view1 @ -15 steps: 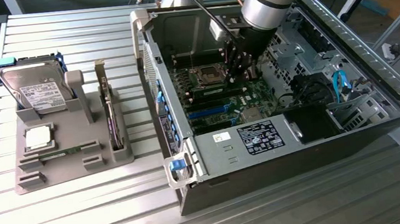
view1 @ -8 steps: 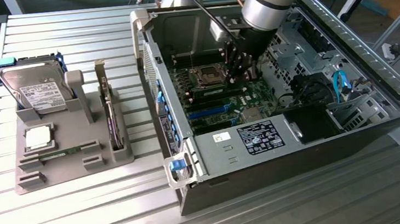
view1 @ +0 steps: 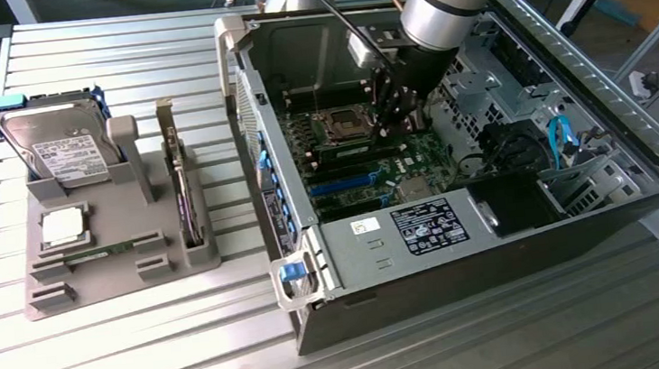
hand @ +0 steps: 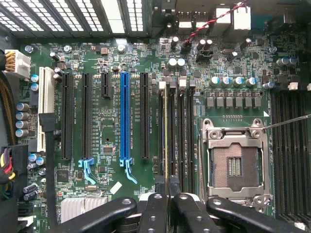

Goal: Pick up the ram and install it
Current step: 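Insert the ram into the slot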

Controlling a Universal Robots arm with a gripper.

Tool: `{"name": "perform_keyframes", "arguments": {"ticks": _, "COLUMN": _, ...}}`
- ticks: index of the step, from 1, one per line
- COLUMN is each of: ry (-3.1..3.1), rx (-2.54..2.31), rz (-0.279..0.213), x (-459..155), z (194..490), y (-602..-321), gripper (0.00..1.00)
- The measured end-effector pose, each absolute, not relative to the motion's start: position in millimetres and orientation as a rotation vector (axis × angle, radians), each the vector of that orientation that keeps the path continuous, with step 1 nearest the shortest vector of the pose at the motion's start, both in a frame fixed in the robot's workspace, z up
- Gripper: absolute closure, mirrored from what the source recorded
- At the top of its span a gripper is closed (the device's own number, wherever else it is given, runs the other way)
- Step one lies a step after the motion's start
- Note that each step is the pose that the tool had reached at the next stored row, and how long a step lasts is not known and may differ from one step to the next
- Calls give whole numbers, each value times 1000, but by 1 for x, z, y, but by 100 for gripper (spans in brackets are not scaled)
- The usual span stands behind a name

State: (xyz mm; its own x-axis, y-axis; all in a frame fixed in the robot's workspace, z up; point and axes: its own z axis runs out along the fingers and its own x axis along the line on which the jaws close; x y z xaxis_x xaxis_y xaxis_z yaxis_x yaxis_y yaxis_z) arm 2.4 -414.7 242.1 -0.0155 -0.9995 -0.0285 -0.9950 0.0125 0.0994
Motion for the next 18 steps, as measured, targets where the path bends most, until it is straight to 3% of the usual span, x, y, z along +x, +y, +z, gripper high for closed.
{"name": "perform_keyframes", "arguments": {"ticks": 14, "ry": -2199, "rx": 2169, "rz": -140, "x": 2, "z": 242, "y": -415, "gripper": 88}}
{"name": "perform_keyframes", "arguments": {"ticks": 18, "ry": -2187, "rx": 2156, "rz": -164, "x": 6, "z": 242, "y": -415, "gripper": 88}}
